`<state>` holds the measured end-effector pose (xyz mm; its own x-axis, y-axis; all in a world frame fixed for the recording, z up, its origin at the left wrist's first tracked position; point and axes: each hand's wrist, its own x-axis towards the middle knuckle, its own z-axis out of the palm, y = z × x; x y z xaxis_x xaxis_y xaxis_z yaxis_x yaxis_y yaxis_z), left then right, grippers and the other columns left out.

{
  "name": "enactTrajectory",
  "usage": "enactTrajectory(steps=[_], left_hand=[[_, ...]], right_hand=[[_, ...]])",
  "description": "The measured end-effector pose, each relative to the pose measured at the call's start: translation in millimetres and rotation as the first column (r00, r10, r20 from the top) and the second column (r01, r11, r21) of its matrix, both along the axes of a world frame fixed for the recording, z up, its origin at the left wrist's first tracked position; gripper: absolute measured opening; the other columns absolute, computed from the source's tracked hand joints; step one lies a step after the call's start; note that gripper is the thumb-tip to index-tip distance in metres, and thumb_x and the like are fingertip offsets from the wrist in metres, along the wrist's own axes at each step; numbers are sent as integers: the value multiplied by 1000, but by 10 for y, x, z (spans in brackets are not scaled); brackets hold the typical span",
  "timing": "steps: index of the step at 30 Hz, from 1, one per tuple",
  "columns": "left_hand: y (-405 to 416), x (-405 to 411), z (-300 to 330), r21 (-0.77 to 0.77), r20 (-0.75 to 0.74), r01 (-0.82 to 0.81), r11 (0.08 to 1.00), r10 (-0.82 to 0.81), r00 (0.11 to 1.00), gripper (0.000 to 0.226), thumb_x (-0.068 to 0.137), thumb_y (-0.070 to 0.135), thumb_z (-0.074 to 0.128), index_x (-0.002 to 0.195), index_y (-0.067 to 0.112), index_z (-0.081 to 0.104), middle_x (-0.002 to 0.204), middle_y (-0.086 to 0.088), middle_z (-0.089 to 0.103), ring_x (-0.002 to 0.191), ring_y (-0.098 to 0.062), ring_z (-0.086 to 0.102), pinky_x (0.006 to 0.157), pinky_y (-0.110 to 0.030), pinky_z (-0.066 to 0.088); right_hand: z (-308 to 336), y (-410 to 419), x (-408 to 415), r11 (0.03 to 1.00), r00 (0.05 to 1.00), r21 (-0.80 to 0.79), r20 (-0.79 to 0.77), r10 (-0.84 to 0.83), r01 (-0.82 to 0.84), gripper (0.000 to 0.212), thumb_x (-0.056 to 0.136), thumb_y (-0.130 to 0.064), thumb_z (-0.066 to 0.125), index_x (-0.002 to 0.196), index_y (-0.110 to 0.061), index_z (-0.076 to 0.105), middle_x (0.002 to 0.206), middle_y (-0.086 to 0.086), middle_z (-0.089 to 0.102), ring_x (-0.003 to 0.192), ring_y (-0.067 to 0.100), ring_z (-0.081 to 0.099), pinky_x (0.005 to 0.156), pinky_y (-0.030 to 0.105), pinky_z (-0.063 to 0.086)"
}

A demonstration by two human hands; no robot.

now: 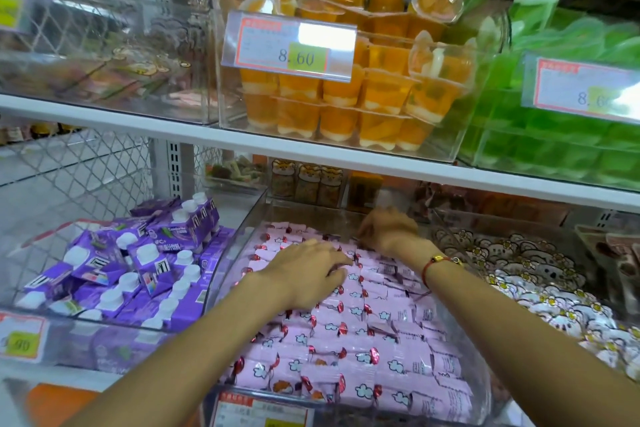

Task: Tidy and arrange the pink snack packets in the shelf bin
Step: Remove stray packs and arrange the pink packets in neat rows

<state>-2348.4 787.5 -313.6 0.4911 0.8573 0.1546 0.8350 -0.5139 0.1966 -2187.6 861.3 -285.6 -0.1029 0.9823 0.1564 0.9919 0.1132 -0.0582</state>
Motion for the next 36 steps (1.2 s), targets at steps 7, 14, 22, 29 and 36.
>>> enactTrajectory(steps=[7,14,22,29,36], left_hand=[[-23,6,25,-30,-18,-10,1000,10,1000,43,102,38,33,143,26,41,143,-1,45,128,-22,37,106,-38,33],[-56,-9,30,-57,29,-20,998,22,999,43,102,38,32,143,27,41,143,-2,45,128,-23,37,104,-37,33],[-82,-19,4,-53,77,-29,998,33,996,42,102,37,32,142,28,43,144,-1,45,129,-21,37,104,-36,33],[-60,45,64,-70,322,-103,992,120,939,44,95,38,51,137,27,44,129,-3,55,95,-18,58,78,-32,51],[-61,147,370,-80,620,-71,994,105,778,54,87,43,63,134,24,46,123,4,57,96,-13,60,70,-24,52]], right_hand=[[-22,1,18,999,999,12,34,29,-30,20,91,-23,56,109,-18,61,117,8,59,105,28,56,91,40,49],[-30,-9,118,998,985,-38,-169,44,-52,8,86,-20,67,92,-25,71,105,0,67,94,20,62,84,31,53],[5,-28,128,997,875,-30,-481,45,-68,10,92,-21,57,84,-20,63,88,0,65,72,12,60,57,19,46],[230,-235,101,950,466,178,-884,39,257,20,99,-28,44,97,-9,50,93,5,58,67,11,54,55,18,42],[290,-609,92,995,-37,-96,-995,-97,-18,24,99,-12,45,112,1,59,99,14,68,81,18,65,58,17,56]])
